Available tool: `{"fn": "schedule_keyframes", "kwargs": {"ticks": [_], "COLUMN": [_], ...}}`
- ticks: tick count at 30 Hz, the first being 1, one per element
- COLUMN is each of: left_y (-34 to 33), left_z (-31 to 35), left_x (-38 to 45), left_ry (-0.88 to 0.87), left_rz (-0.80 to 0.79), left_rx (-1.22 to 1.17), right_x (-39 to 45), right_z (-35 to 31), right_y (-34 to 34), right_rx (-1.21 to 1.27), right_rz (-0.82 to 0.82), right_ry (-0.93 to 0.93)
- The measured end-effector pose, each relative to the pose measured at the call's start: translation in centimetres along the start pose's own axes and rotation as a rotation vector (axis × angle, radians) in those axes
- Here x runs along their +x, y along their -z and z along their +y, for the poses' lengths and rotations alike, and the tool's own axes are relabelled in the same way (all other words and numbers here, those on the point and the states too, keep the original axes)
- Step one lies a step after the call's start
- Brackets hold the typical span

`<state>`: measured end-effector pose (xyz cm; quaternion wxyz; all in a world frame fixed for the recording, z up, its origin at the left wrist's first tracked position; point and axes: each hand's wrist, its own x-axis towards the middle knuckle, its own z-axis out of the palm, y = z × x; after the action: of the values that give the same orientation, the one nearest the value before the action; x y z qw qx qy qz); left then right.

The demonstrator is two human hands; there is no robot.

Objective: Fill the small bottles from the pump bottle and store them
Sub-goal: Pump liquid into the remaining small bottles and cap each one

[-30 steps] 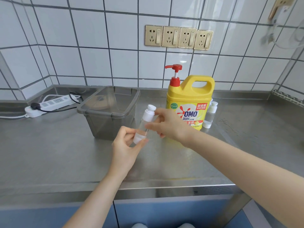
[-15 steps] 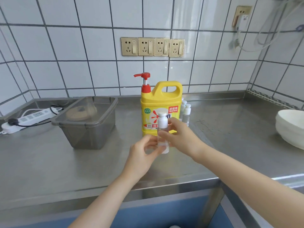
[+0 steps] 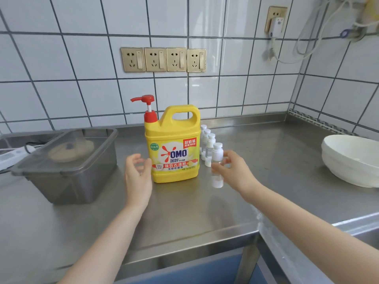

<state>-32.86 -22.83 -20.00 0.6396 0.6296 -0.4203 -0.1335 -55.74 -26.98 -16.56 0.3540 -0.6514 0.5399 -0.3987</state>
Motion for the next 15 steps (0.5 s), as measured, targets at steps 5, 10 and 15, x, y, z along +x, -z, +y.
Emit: {"fn": "schedule_keyframes", "kwargs": {"ticks": [5,10,15], "left_y": [-1.7,-2.4,-2.6], "left_z": [-1.0,-1.9,-1.7], "left_x": [0.7,0.9,1.1], "left_ry": [0.035,0.026,0.024], "left_rz": [-0.096,-0.163,-0.15], "left_rx": [-0.1,-0.145,-0.143], "right_x": [1.9,3.6,5.9], "right_z": [1.1,2.4,2.7], "right_y": [-0.3,-1.5,-1.8], "right_rx": [-0.096,-0.172,-0.179], "right_rz": [0.032,0.076,0.097], "right_ry": [0.015,0.033,0.003]}}
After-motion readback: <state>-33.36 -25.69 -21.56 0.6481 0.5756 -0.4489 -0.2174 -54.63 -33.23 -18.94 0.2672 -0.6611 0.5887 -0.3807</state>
